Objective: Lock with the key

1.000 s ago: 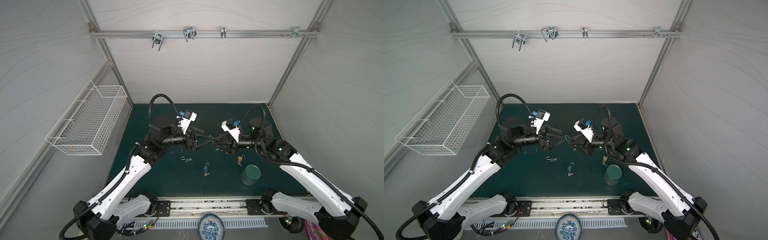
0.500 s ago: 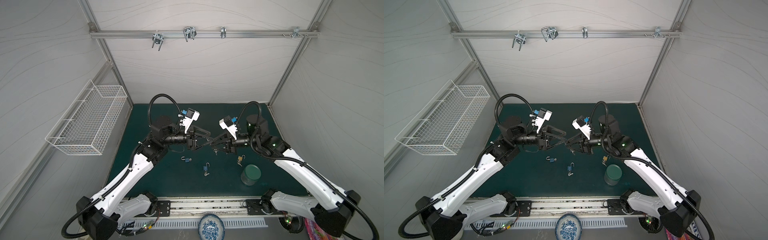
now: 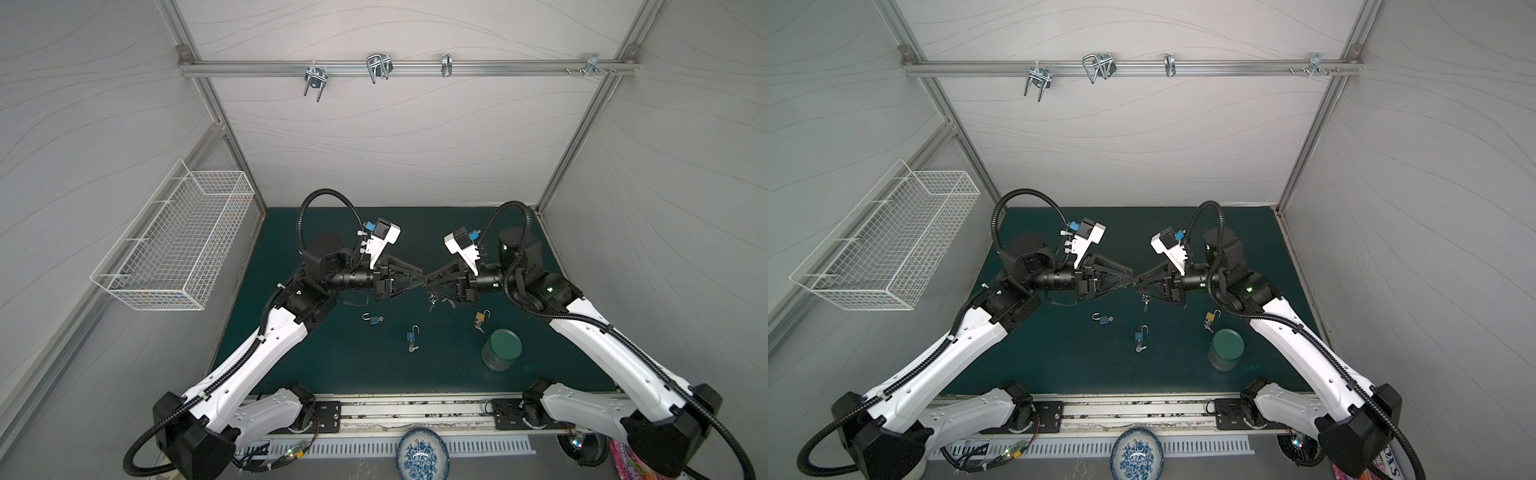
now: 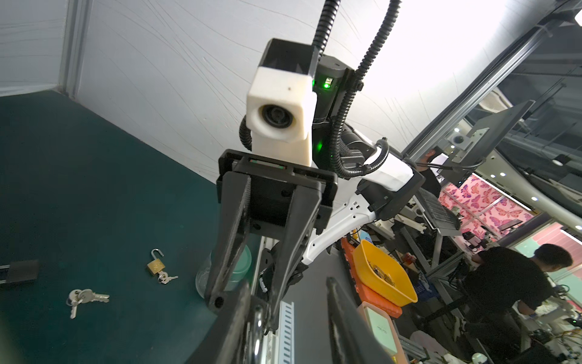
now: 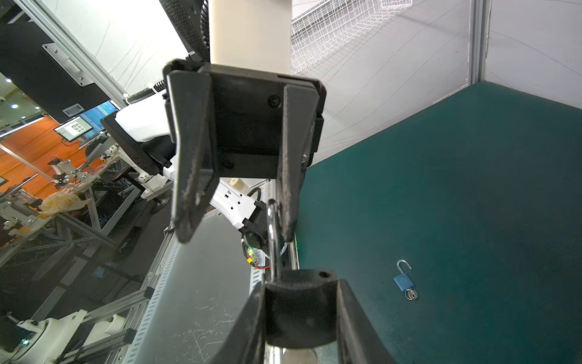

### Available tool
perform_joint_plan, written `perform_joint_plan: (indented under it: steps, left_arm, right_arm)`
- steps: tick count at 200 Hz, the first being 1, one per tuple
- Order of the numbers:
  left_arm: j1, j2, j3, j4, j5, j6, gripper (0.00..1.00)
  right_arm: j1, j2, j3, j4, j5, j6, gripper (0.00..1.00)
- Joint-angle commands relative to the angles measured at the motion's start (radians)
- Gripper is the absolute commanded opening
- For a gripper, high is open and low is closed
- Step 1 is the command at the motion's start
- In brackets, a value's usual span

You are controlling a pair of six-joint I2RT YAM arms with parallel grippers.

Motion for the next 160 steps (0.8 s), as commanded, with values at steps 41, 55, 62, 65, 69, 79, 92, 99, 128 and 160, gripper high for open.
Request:
perform_joint_plan:
  steps: [41, 55, 62, 65, 69, 79, 92, 99, 128, 160]
  left_arm:
    - [-0.003, 0.013, 0.023, -0.05, -0.046, 0.057, 0.19]
    - [-0.003, 0.014, 0.025, -0.047, -0.049, 0.052, 0.14]
    - [-0.003, 0.014, 0.028, -0.047, -0.049, 0.05, 0.13]
    - [-0.003, 0.013, 0.028, -0.047, -0.05, 0.05, 0.13]
    - [-0.003, 0.012, 0.028, -0.048, -0.052, 0.049, 0.13]
    - [-0.003, 0.008, 0.031, -0.051, -0.052, 0.047, 0.13]
    - [-0.003, 0.001, 0.032, -0.048, -0.05, 0.047, 0.18]
    - [-0.003, -0.002, 0.031, -0.047, -0.05, 0.047, 0.18]
    - [-0.003, -0.008, 0.03, -0.044, -0.053, 0.043, 0.18]
    - [-0.003, -0.011, 0.031, -0.044, -0.053, 0.037, 0.17]
  right_arm:
    - [-0.011, -0.038, 0.003, 0.013, -0.013, -0.023, 0.0]
    - [-0.01, -0.035, 0.007, 0.0, -0.015, -0.028, 0.0]
    - [-0.01, -0.035, 0.006, -0.001, -0.014, -0.028, 0.0]
    - [-0.011, -0.035, 0.006, -0.002, -0.015, -0.026, 0.0]
    - [-0.011, -0.035, 0.006, -0.003, -0.014, -0.027, 0.0]
    - [-0.01, -0.036, 0.008, -0.007, -0.012, -0.029, 0.0]
    - [-0.011, -0.035, 0.011, -0.02, -0.01, -0.04, 0.0]
    - [-0.011, -0.035, 0.011, -0.025, -0.005, -0.047, 0.0]
    - [-0.011, -0.032, 0.014, -0.031, -0.001, -0.051, 0.0]
    - [-0.011, -0.035, 0.016, -0.033, -0.003, -0.053, 0.0]
